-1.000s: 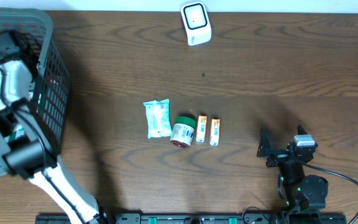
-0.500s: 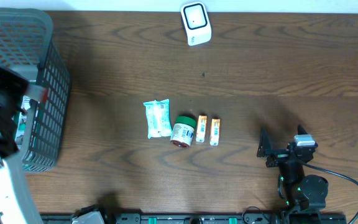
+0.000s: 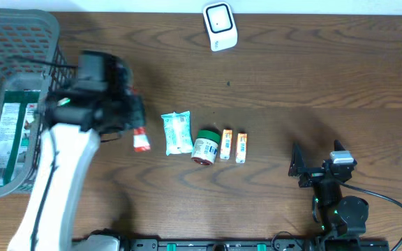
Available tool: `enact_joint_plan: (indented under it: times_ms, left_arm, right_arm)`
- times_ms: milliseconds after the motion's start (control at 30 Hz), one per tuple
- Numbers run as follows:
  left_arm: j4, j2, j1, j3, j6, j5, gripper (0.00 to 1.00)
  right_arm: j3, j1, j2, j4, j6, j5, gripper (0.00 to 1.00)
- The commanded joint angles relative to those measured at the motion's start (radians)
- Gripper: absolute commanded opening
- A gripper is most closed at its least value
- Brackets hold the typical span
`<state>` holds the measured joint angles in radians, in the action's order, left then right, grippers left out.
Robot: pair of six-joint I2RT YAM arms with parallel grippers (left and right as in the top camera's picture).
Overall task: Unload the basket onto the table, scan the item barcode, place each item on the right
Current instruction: 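Carry the red stick pack out and set it beside the light-green pack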
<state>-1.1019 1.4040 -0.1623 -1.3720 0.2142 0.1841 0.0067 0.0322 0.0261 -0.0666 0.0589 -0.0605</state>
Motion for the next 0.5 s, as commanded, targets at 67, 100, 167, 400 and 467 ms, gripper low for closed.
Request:
enact_joint_plan:
  times_ms: [67, 100, 167, 400, 467]
  left_arm:
    - [0.02, 0.167, -0.065, 0.026, -0.165, 0.011, 0.08]
    - [0.027, 0.195, -0.071, 0.026, -0.176, 0.01, 0.08]
    - [0.043, 0.246, -0.077, 0.026, -0.174, 0.012, 0.07]
    - [0.107, 0.395, -0.082, 0.027, -0.124, 0.156, 0.07]
    - [0.119, 0.421, -0.086, 0.027, -0.124, 0.172, 0.08]
  right_arm:
    - [-0.001, 0.006, -0.001, -0.003, -0.012, -0.008, 0.99]
    - [-0.001, 0.006, -0.001, -0.003, -0.012, -0.008, 0.99]
    - [-0.001, 0.006, -0.001, -0.003, -0.012, -0.008, 0.99]
    - [-0.001, 0.006, -0.001, -0.003, -0.012, -0.008, 0.99]
    - [-0.001, 0.006, -0.001, -0.003, -0.012, -0.008, 0.99]
